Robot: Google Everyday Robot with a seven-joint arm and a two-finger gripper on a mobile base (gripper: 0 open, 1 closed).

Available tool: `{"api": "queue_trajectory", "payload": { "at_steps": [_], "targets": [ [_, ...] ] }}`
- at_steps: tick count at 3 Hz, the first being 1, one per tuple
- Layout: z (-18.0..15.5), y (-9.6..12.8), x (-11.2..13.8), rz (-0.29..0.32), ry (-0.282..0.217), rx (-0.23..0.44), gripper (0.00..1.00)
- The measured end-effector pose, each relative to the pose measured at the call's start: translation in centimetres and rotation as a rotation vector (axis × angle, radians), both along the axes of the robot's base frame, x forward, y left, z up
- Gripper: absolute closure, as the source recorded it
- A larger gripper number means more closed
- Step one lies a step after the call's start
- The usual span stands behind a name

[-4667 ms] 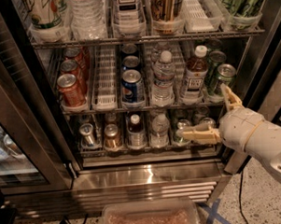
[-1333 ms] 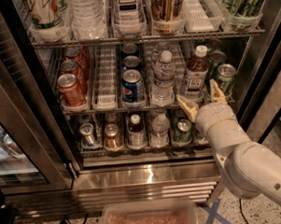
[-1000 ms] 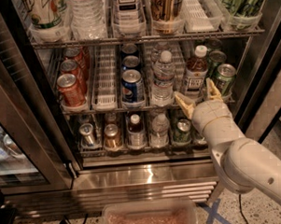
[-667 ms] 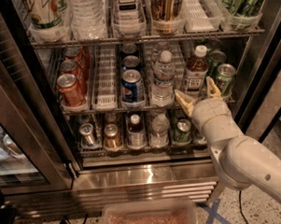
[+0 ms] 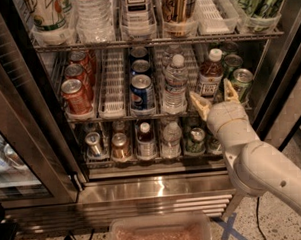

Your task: Pick blue plastic bottle from middle shelf of fridge

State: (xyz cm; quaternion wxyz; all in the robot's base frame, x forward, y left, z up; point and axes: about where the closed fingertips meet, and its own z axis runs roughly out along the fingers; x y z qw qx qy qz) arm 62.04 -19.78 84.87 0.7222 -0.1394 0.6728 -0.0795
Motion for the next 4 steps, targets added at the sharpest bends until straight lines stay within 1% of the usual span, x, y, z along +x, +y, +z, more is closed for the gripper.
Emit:
{"api": "queue_trajectory", "payload": {
  "at_steps": [3, 4],
  "targets": [
    [-0.1, 0.4, 1.5, -0.002, -0.001, 0.062, 0.29],
    [-0.2, 0.9, 2.0, 0.005, 0.005, 0.092, 0.35]
  ]
}}
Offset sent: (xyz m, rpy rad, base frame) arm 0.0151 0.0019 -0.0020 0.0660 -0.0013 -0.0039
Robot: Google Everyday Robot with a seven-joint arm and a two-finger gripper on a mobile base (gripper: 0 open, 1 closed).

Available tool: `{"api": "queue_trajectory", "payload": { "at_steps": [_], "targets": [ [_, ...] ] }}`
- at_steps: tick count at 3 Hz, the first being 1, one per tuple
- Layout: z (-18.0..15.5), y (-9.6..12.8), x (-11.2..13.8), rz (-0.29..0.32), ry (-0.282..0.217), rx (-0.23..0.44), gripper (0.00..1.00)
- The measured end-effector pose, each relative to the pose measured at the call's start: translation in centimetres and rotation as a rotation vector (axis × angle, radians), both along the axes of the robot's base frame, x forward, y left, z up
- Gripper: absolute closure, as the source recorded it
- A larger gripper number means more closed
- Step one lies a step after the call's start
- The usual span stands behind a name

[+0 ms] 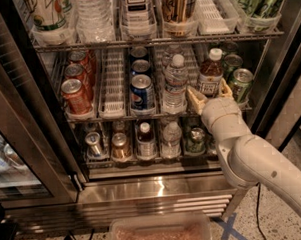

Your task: Pick blue plastic bottle from middle shelf of fridge

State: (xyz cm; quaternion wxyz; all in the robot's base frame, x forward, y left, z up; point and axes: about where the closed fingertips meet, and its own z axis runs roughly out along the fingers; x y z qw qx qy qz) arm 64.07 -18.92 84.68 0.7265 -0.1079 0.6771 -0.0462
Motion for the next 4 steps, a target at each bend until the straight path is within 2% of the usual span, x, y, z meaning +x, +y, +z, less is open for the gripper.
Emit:
{"api": "queue_trajectory", "payload": {
  "at_steps": [3, 4],
  "targets": [
    [0.0, 0.1, 0.0, 0.005, -0.002, 0.003, 0.99],
    [1.2, 0.0, -0.6, 0.029, -0.026, 0.05, 1.0]
  ]
}}
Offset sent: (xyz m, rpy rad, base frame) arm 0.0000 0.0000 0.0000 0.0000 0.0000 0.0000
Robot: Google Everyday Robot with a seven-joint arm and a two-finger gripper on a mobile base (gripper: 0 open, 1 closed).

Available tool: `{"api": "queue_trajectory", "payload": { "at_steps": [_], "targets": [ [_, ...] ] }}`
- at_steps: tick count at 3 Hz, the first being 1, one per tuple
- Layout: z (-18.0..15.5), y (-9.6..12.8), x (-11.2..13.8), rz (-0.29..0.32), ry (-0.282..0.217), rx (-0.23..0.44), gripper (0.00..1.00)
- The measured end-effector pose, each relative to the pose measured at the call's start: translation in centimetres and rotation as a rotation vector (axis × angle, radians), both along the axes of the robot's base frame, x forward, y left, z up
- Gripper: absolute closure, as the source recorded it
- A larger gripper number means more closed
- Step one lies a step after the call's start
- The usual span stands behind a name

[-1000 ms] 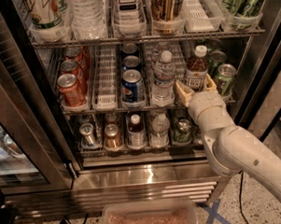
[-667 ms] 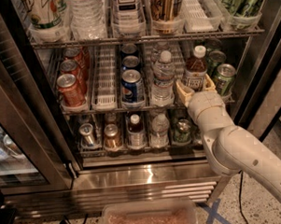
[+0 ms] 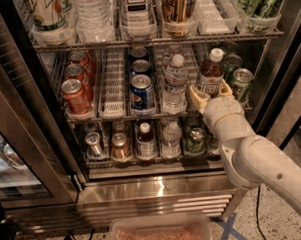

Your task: Pick blue plastic bottle from middle shelf of fridge

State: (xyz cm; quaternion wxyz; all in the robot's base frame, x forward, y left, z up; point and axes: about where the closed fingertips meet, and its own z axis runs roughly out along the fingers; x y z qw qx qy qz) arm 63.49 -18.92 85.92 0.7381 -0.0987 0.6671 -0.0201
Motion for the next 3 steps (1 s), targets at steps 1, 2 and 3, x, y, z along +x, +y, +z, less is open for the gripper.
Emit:
{"api": "queue_trajectory", "payload": {
  "at_steps": [1, 2, 3],
  "targets": [
    [2.3, -0.8, -0.7, 0.015, -0.058, 0.079, 1.0],
    [4.2, -1.7, -1.5, 0.021, -0.114, 0.132, 1.0],
    [5.4, -2.0, -2.2, 0.035, -0.147, 0.149, 1.0]
  ]
}}
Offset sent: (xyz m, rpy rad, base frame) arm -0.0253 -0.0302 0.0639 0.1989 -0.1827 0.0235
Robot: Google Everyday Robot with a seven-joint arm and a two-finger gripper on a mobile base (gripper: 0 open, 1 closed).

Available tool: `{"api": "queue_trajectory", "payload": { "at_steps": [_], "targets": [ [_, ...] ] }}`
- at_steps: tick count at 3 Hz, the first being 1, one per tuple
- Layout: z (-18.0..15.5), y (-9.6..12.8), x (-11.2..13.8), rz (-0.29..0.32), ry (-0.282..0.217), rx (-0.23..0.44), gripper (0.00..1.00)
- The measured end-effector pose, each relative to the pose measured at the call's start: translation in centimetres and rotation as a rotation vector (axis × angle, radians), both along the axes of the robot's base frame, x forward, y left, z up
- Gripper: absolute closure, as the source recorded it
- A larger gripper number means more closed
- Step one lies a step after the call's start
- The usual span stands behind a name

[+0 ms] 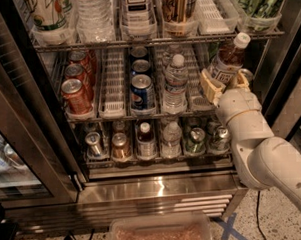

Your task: Pick blue plastic bottle from middle shelf of fridge

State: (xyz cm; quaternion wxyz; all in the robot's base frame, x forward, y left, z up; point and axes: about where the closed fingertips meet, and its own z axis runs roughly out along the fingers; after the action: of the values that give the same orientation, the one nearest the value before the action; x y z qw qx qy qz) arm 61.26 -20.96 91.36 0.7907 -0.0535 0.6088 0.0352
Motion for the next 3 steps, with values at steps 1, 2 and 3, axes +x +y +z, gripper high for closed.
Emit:
{"api": "queue_trajectory", "payload": {
  "at_steps": [1, 2, 3],
  "targets": [
    [-0.6, -1.3, -1.3, 0.037, 0.046, -0.062, 1.0],
    [-1.8, -1.6, -2.2, 0.13, 0.175, -0.058, 1.0],
    [-0.9, 4.4, -1.8, 0.322, 0.303, 0.044, 1.0]
  ]
}}
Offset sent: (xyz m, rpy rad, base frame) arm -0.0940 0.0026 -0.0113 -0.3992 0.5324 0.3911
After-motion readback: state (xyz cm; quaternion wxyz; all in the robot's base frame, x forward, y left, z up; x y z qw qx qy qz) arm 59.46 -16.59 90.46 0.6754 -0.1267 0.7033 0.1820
